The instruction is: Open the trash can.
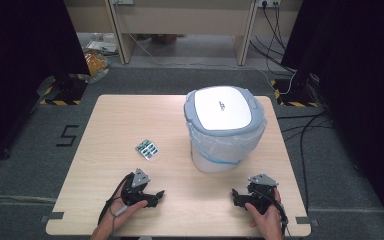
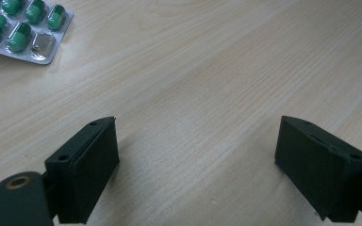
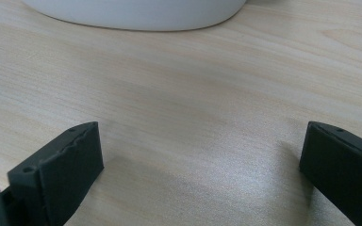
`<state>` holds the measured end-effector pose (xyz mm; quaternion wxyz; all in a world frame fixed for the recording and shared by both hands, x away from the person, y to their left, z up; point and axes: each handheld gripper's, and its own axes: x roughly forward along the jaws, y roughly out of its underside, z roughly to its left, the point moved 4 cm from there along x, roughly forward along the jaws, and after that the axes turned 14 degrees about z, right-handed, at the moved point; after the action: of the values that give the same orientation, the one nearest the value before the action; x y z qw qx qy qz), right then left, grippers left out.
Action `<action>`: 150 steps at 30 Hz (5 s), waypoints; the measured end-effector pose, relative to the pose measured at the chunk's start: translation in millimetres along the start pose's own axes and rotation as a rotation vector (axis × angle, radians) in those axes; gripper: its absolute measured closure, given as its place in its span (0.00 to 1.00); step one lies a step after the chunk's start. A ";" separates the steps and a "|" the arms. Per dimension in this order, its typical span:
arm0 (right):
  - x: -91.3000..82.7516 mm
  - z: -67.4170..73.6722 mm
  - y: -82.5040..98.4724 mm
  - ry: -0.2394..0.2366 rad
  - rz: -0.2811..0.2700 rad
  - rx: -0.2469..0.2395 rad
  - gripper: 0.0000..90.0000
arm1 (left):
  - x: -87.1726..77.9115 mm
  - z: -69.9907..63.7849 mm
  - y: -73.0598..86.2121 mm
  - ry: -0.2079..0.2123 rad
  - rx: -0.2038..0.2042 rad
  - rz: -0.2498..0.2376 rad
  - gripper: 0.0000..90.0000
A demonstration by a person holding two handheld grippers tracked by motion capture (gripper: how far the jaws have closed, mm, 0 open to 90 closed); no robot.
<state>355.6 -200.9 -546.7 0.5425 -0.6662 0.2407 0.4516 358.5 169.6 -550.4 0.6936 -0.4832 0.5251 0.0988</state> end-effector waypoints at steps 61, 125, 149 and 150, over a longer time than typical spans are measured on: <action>15.2 -54.7 -53.8 0.145 -0.236 0.263 0.19 | 33.0 -57.4 -120.3 0.117 0.075 -0.217 0.18; -4.9 -59.4 -26.5 0.148 -0.211 0.353 0.32 | 72.1 -18.7 -151.9 0.180 -0.232 -0.179 0.19; -25.0 -30.4 1.2 0.024 -0.264 0.227 0.25 | 38.0 -16.3 -112.0 0.154 -0.065 -0.126 0.17; -24.8 -28.9 0.5 0.020 -0.264 0.218 0.25 | 34.5 -14.5 -106.5 0.145 -0.057 -0.123 0.17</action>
<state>353.2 -232.4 -525.5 0.6637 -0.6337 0.2042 0.3409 432.8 90.9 -518.3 0.6444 -0.5398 0.5405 0.0357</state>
